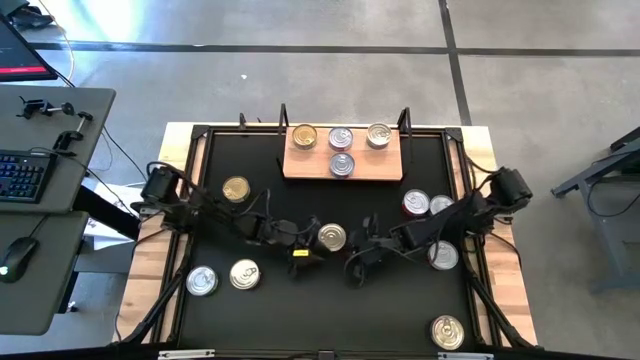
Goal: Stack canned seafood by type on shelf
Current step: Align the blue tuna can with the other blue tuna can on the shelf
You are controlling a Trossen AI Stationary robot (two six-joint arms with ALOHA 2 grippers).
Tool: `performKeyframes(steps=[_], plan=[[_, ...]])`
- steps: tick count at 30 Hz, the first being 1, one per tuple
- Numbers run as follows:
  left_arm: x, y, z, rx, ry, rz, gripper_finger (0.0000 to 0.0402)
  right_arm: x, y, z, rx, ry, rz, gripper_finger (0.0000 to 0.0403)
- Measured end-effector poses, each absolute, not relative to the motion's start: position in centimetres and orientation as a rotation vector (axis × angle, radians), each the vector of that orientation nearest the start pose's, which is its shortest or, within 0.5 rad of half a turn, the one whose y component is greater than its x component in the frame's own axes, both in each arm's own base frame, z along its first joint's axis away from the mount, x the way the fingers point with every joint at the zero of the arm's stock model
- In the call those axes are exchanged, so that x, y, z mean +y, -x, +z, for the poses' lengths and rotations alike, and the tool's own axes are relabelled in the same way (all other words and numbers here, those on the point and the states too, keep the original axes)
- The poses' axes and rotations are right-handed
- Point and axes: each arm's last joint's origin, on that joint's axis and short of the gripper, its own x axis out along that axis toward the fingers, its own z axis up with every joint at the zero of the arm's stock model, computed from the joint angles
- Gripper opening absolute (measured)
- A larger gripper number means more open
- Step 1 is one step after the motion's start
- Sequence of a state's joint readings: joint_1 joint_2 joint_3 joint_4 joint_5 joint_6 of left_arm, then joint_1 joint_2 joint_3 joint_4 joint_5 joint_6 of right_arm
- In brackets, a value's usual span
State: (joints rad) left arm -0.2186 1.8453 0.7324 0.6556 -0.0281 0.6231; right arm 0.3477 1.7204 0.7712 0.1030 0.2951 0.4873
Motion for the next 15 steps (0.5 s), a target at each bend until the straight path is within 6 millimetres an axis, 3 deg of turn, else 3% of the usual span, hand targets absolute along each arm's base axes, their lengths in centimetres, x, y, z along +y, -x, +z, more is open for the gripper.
performKeyframes(steps=[7, 15], plan=[[-6.2, -33.5, 10.6, 0.453, -0.652, -0.282, 0.0167, 11.3, -29.6, 12.7, 0.789, -0.102, -0.052, 0.0106], [-5.7, -33.7, 10.4, 0.461, -0.594, -0.269, 0.0078, 14.3, -27.9, 15.6, 0.649, -0.012, -0.027, 0.0106]])
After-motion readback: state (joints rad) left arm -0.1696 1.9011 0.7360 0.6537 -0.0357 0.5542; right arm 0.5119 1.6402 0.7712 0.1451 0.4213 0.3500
